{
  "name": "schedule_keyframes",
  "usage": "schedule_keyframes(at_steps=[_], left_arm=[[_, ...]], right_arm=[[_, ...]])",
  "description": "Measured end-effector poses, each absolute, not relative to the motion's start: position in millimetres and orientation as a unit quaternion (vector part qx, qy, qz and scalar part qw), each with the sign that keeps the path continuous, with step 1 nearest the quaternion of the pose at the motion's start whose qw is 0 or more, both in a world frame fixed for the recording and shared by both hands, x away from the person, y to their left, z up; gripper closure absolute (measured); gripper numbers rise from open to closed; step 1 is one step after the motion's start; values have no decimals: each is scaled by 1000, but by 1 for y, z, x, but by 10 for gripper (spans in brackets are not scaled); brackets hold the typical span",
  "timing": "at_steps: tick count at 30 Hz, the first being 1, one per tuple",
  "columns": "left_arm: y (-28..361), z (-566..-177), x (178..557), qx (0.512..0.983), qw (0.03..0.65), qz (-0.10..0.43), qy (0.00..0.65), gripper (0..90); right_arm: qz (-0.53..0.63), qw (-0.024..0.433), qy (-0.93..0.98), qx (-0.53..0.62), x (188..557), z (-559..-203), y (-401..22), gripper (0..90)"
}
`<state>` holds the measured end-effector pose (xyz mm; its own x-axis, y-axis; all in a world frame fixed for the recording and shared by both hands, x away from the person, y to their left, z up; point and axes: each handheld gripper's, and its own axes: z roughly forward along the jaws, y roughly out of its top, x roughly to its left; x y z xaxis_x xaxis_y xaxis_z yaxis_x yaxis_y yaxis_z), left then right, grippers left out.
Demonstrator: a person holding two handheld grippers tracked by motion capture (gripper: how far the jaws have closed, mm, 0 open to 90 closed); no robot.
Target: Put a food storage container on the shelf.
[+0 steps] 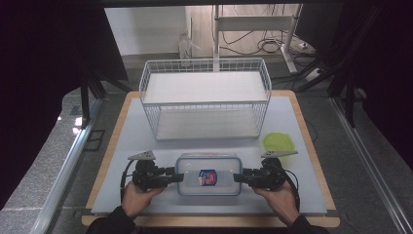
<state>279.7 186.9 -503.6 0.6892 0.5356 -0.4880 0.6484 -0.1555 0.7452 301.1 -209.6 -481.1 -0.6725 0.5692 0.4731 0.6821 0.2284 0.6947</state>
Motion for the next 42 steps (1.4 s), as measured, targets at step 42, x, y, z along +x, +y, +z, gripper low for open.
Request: schedule_keyframes(at_steps=[42], left_arm=[[197,-392,320,759,544,37,357,513]], right_arm=[[-540,5,-763,-355,346,-382,-199,539]])
